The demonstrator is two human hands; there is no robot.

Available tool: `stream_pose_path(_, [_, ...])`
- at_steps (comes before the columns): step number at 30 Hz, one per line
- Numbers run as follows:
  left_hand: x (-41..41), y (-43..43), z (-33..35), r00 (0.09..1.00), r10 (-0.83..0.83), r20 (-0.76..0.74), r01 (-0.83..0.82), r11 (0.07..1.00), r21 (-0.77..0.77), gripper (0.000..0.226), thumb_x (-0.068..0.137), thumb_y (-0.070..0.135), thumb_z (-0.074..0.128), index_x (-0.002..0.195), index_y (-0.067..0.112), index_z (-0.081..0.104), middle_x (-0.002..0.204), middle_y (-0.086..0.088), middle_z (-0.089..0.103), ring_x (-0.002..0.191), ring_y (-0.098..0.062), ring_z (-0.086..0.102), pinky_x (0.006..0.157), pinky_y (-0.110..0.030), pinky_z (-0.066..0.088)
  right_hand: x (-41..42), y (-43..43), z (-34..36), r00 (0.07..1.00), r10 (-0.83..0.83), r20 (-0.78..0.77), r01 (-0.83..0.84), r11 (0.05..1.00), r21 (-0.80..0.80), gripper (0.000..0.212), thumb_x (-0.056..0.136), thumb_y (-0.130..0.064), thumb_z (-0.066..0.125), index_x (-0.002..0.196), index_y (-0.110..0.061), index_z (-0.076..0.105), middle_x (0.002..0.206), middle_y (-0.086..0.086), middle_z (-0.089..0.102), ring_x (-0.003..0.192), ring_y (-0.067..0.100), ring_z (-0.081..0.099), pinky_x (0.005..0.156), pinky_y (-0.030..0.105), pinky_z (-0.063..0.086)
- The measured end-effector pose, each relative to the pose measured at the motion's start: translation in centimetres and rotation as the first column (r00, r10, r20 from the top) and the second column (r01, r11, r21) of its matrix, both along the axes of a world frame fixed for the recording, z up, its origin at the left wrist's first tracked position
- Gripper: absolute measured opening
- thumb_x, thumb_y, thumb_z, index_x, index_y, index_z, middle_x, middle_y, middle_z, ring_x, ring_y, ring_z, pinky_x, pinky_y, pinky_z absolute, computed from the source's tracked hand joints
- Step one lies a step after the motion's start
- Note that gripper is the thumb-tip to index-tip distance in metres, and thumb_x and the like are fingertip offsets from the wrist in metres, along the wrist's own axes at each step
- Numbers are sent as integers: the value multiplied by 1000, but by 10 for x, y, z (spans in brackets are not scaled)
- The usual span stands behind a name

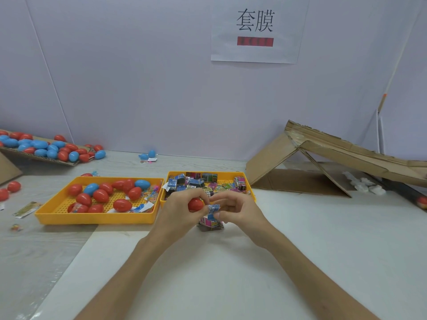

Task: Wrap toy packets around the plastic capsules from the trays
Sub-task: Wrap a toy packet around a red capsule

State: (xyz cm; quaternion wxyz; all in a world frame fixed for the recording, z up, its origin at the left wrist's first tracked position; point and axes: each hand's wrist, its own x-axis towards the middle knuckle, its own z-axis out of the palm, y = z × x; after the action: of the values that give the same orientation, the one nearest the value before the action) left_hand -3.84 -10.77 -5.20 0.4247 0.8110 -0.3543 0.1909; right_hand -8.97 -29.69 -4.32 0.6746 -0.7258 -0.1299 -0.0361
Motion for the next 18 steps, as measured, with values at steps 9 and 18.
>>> stream_pose_path(9, [-3, -1, 4, 995, -44, -88, 40, 998, -44, 26, 83, 15, 75, 81, 38, 62, 84, 21, 65, 82, -7, 64, 67, -15, 50, -1, 1, 2, 999, -50, 4, 50, 999, 22, 25, 84, 7, 74, 90, -17, 76, 88, 5, 78, 82, 16, 74, 69, 18, 54])
stream_pose_path(18, [-4, -2, 6, 986, -57, -160, 46, 997, -69, 23, 85, 8, 77, 82, 28, 67, 86, 18, 66, 85, -5, 63, 70, -13, 49, -2, 1, 5, 999, -36, 13, 36, 999, 23, 29, 82, 5, 76, 88, -23, 77, 88, 6, 77, 82, 17, 73, 69, 20, 54])
